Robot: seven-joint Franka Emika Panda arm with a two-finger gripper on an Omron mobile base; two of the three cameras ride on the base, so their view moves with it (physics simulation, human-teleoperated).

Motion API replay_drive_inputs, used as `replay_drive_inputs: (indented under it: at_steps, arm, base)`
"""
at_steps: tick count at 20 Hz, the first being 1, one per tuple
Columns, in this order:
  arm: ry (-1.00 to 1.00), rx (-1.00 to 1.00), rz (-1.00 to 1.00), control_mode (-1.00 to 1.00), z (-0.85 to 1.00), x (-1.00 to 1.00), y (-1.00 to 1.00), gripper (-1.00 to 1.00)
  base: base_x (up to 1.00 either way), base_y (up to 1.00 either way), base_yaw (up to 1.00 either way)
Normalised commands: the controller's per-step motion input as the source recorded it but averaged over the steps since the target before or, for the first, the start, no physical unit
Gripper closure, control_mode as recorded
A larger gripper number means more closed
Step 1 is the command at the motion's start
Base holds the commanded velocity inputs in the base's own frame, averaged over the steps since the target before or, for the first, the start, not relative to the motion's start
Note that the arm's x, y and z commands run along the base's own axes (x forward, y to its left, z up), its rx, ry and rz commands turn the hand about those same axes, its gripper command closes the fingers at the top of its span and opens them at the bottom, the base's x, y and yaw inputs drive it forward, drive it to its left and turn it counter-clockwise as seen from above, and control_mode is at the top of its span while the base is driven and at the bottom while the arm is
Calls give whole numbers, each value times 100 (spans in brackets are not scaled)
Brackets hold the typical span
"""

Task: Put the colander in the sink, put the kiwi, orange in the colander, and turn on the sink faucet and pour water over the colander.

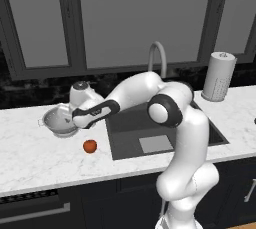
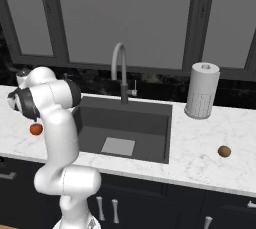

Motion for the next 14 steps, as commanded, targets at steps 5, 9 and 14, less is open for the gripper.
replay_drive_inputs:
  at_steps: [5,9,14]
  arm:
    - [0,0,0,-100,-5,30,9,-100]
    - [0,0,0,-100,-29,14,6,-100]
    - [0,0,0,-100,-47,0,0,-100]
  base:
    - [0,0,0]
    - [0,0,0]
    - [0,0,0]
